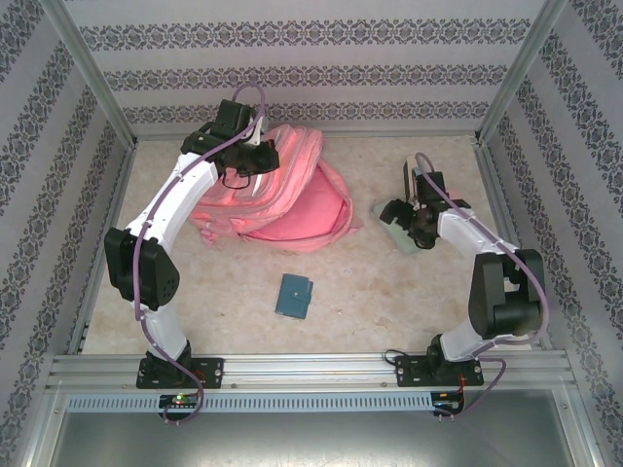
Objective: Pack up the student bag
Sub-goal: Move the glasses case to the middle-right of the table, then pick up the glasses case from the middle-right of the table.
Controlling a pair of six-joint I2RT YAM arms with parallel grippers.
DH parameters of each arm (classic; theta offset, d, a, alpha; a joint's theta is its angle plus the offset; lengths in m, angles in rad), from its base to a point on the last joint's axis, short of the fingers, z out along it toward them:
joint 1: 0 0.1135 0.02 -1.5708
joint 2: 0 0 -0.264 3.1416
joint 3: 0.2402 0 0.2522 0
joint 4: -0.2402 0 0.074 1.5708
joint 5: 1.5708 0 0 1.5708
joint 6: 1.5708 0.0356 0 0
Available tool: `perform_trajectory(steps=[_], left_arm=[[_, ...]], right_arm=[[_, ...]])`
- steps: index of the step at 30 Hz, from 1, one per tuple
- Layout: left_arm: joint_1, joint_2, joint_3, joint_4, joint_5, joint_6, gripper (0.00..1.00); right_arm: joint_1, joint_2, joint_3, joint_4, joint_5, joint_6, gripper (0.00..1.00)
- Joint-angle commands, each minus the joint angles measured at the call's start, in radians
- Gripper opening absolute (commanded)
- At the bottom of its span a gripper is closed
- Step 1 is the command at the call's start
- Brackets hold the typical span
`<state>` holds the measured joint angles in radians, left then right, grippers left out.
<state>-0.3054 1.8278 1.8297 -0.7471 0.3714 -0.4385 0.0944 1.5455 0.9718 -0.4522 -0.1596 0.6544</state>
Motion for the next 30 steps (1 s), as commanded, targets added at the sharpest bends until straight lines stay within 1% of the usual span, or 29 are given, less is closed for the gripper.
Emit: perform_trajectory(steps=[1, 4, 7, 10, 12, 14, 16, 21, 27, 30], left_arm=[[0.01, -0.032, 0.025, 0.071, 0.04, 0.003, 0.01], [0.01, -0.033, 0.026, 0.069, 0.044, 0.005, 0.01], [0.01, -0.035, 0.028, 0.071, 0.044, 0.009, 0.01], [0.01, -0.03, 0.029, 0.071, 0.047, 0.009, 0.01], [0.01, -0.028, 0.029, 0.073, 0.05, 0.007, 0.01], [0.01, -0.029, 0.028, 0.073, 0.05, 0.006, 0.01], [0.009, -0.03, 0.029, 0.072, 0.048, 0.007, 0.01], [0.01, -0.033, 0.03, 0.069, 0.045, 0.009, 0.01], [0.01, -0.033, 0.027, 0.065, 0.039, 0.011, 0.02], [0.011, -0.032, 0.021, 0.074, 0.048, 0.005, 0.02]], right_arm=[[0.043, -0.047, -0.026, -0.065, -0.048, 0.072, 0.98], [0.054, -0.081, 0.004, -0.116, -0.01, 0.045, 0.98], [0.053, -0.088, 0.031, -0.133, 0.042, -0.061, 0.98], [0.047, -0.049, 0.056, -0.134, 0.074, -0.18, 0.98], [0.032, -0.005, 0.083, -0.164, 0.1, -0.22, 0.98], [0.005, 0.035, 0.097, -0.177, 0.103, -0.233, 0.98], [-0.017, 0.059, 0.085, -0.158, 0.055, -0.237, 0.98], [0.0, 0.124, 0.073, -0.147, -0.027, -0.253, 0.98], [0.066, 0.082, 0.031, -0.115, -0.018, -0.238, 0.98], [0.093, 0.108, 0.049, -0.147, 0.032, -0.24, 0.98]])
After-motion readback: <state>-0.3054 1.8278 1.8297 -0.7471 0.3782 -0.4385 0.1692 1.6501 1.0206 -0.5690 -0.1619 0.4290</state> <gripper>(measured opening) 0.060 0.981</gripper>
